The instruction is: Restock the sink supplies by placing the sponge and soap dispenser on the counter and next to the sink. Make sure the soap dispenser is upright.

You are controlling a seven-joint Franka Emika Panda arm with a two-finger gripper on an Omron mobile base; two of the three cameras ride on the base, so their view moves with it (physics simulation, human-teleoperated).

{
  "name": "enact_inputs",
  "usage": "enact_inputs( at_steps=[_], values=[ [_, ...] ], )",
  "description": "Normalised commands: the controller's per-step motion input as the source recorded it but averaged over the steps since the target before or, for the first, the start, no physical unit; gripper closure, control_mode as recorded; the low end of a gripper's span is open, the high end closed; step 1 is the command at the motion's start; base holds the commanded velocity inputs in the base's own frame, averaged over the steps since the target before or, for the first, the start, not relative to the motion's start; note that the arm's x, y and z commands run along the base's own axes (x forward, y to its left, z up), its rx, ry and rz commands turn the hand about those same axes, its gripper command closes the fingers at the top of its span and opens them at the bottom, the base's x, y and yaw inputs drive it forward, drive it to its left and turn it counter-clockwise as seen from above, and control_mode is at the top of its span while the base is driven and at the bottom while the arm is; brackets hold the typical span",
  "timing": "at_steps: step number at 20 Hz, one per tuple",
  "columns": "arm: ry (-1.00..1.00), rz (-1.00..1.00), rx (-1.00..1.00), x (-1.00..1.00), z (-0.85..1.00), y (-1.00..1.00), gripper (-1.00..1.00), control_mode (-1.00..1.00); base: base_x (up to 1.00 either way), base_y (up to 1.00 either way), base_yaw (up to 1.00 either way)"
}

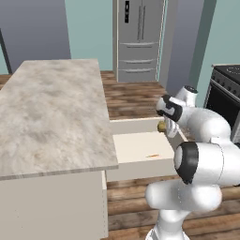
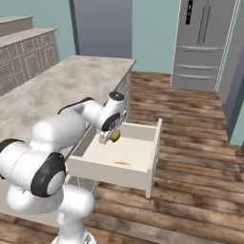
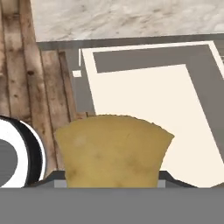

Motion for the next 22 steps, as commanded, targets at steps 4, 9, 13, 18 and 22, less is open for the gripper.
enact_inputs(
  at_steps=[4,9,13,18,22],
  values=[
    [0.07,-0.48,0.19,-1.0,0.9,0.04,1.0,-1.0,0.0,0.0,0.0],
    [0.08,-0.52,0.13,-0.9,0.68,0.35,1.0,-1.0,0.0,0.0,0.0],
    [0.1,-0.59,0.03,-0.58,0.31,0.55,1.0,-1.0,0.0,0.0,0.0],
    [0.19,-0.69,0.0,-0.29,0.03,0.34,1.0,-1.0,0.0,0.0,0.0],
    [0.0,0.0,0.0,0.0,0.0,0.0,1.0,1.0,-0.14,0.23,-0.32]
  ],
)
